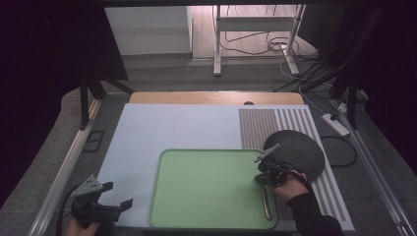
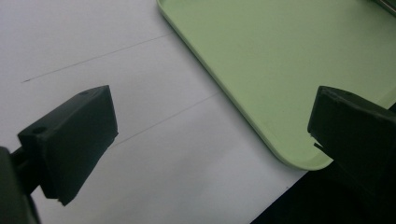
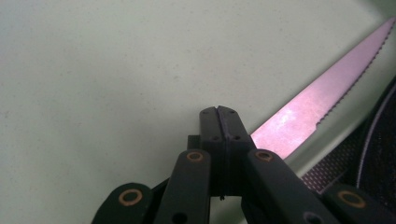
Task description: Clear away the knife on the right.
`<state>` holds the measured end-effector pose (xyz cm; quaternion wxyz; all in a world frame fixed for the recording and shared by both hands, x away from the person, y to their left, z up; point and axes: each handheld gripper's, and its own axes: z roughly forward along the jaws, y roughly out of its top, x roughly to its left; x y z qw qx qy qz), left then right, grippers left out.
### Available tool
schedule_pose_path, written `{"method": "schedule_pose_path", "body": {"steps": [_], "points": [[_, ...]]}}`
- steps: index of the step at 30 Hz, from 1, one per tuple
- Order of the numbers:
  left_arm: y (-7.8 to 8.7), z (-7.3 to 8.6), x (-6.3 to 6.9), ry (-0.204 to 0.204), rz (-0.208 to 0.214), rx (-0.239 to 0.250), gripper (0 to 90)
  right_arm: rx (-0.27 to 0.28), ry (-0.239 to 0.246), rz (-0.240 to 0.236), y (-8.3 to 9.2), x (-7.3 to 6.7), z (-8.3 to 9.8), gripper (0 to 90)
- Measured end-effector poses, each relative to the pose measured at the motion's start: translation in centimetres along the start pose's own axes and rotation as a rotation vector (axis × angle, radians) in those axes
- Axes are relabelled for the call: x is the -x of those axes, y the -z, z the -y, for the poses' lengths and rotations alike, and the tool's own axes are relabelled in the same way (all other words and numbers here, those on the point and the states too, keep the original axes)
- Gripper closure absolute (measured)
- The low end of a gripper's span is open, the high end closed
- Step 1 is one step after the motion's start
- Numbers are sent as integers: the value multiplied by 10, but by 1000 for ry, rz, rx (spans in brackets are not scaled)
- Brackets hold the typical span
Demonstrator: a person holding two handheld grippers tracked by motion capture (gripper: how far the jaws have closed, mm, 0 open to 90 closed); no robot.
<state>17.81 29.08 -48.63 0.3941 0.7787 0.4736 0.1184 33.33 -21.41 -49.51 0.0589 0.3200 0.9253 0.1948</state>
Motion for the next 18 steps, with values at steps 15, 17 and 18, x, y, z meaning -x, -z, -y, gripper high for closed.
{"method": "schedule_pose_path", "body": {"steps": [15,17,18], "points": [[0,0,0,4,1,-2,17,164,12,-29,16,-11,-4,463],[0,0,-1,4,3,-1,17,172,-3,-13,18,-12,-3,306],[0,0,-1,4,4,0,17,174,-4,-1,18,-12,-2,252]]}}
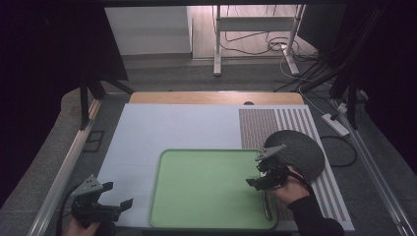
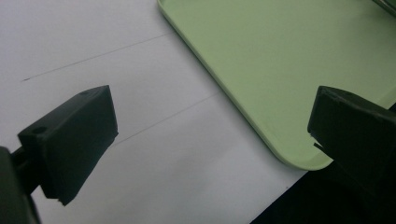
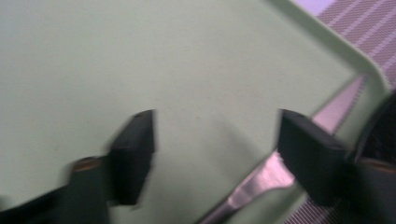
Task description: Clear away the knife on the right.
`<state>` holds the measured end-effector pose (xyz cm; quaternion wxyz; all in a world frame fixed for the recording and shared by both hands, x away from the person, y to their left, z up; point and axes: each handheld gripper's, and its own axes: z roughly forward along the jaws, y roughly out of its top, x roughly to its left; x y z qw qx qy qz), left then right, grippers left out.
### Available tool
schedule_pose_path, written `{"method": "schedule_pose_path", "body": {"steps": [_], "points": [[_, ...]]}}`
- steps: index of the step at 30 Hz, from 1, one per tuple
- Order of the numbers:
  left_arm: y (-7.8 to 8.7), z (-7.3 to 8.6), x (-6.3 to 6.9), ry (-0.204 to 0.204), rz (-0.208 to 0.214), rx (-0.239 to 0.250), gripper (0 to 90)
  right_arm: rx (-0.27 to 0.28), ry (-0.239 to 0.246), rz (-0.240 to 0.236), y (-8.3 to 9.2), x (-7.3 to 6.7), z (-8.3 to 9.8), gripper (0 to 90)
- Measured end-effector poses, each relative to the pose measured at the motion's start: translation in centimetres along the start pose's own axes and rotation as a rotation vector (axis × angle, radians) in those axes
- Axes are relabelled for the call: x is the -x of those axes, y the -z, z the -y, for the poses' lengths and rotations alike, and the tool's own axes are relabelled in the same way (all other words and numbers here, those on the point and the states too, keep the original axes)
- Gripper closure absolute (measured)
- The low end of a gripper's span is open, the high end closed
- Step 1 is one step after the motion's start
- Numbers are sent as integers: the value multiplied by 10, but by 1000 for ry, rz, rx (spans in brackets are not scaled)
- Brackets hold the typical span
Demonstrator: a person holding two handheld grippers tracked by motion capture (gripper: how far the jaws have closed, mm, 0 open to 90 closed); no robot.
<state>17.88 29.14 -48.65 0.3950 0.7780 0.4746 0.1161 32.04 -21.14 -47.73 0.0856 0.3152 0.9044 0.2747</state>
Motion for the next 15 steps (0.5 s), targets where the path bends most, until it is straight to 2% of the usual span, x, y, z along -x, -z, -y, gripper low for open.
{"method": "schedule_pose_path", "body": {"steps": [2,6,10,15], "points": [[0,0,0,0,0,-1,17,-2,0,17,2,-1,3,199],[-1,0,0,-3,0,-2,17,37,-51,9,14,-1,14,109],[-1,-1,0,-2,1,0,17,61,-56,59,24,-3,26,36],[-1,-1,0,-3,0,-3,17,92,-80,94,36,-2,42,10]]}}
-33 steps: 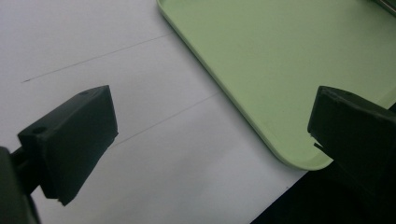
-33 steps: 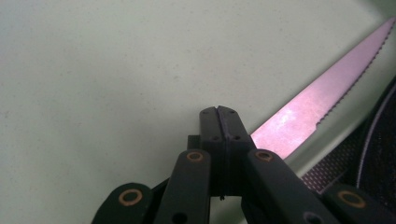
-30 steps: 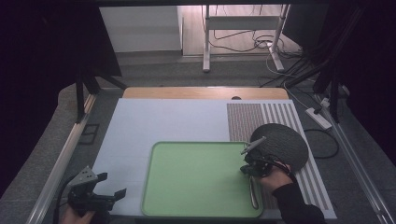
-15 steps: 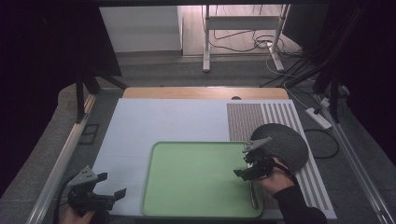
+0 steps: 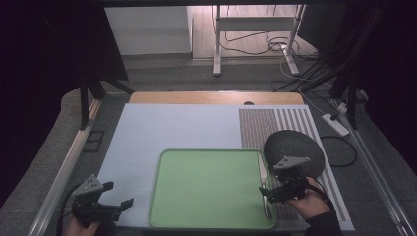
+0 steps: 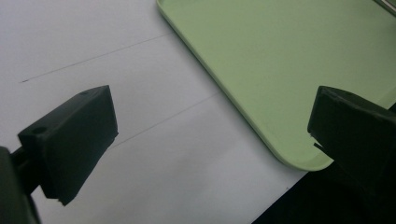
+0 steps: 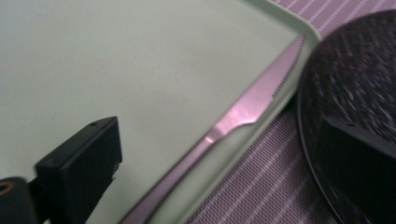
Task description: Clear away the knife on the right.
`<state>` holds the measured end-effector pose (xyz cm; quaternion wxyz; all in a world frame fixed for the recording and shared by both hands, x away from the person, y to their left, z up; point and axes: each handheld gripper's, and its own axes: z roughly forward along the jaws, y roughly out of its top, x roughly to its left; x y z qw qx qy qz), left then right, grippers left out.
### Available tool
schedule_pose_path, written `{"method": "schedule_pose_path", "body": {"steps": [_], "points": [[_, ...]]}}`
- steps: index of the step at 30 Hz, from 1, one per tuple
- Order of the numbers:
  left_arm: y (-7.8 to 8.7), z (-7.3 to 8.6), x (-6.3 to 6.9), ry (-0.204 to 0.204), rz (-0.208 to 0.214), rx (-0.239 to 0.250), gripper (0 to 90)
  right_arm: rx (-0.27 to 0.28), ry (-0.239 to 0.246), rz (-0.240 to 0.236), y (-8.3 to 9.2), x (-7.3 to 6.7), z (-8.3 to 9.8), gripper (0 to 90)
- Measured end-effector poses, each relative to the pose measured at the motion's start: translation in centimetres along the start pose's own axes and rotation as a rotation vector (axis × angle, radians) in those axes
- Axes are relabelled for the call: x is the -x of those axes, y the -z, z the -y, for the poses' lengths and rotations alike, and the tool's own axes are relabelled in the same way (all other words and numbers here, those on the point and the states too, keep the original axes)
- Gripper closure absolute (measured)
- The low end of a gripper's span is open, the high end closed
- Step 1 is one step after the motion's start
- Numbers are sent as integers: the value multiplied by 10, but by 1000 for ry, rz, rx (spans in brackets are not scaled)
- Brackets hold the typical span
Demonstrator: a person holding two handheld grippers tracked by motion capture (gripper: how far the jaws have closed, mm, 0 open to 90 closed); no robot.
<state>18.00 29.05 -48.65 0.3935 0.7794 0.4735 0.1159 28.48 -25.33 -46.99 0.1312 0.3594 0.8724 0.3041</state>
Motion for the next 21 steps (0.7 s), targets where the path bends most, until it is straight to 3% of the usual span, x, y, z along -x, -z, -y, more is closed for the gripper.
{"method": "schedule_pose_path", "body": {"steps": [8,21], "points": [[0,0,0,2,0,-1,17,48,-30,33,18,5,15,10],[0,0,0,3,0,-1,17,81,-92,89,34,10,39,0]]}}
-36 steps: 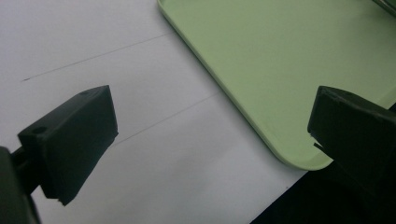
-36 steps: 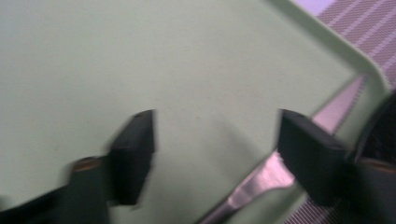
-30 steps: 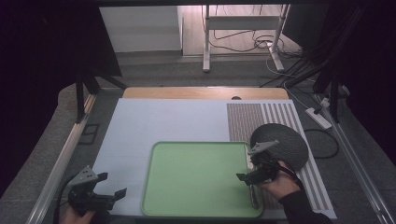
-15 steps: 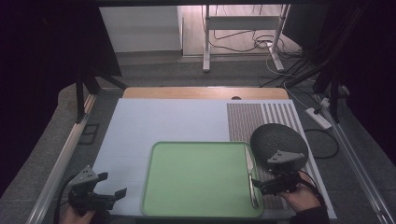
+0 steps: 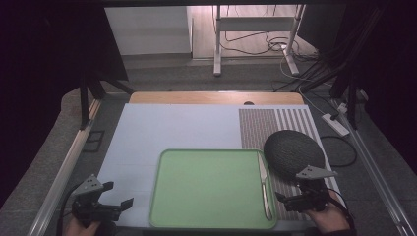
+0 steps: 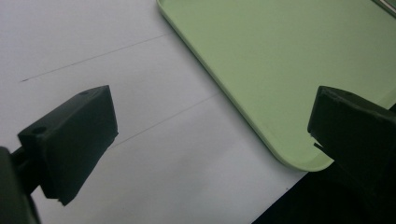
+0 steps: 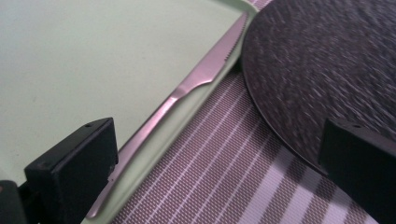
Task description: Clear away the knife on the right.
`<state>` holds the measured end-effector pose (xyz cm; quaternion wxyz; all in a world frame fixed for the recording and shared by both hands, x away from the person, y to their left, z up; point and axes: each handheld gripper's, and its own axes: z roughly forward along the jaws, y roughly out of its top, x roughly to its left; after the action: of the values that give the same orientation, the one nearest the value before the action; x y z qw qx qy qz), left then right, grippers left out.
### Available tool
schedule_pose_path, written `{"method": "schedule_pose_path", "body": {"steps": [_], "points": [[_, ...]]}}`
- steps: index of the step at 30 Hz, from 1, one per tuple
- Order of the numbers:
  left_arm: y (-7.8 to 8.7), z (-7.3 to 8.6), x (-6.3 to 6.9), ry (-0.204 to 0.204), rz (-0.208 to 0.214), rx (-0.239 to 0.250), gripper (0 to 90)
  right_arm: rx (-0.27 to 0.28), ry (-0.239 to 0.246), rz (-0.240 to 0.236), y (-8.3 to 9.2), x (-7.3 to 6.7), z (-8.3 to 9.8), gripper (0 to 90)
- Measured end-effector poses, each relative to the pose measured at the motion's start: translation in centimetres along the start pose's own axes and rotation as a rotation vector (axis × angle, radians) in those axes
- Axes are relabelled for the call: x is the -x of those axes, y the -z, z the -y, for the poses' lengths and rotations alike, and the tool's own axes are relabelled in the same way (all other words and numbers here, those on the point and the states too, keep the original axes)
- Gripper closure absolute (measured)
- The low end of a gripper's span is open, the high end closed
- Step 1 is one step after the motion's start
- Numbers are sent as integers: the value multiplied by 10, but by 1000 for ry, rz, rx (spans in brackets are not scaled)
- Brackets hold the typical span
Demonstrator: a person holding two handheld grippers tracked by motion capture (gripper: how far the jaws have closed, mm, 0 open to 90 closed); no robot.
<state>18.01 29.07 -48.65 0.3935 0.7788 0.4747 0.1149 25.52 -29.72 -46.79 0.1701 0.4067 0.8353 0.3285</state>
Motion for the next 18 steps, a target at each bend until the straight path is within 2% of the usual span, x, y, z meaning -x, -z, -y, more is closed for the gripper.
{"method": "schedule_pose_path", "body": {"steps": [10,18], "points": [[0,0,0,5,1,1,16,54,-53,35,15,5,13,0],[0,0,-1,8,1,2,15,70,-72,56,24,7,19,0]]}}
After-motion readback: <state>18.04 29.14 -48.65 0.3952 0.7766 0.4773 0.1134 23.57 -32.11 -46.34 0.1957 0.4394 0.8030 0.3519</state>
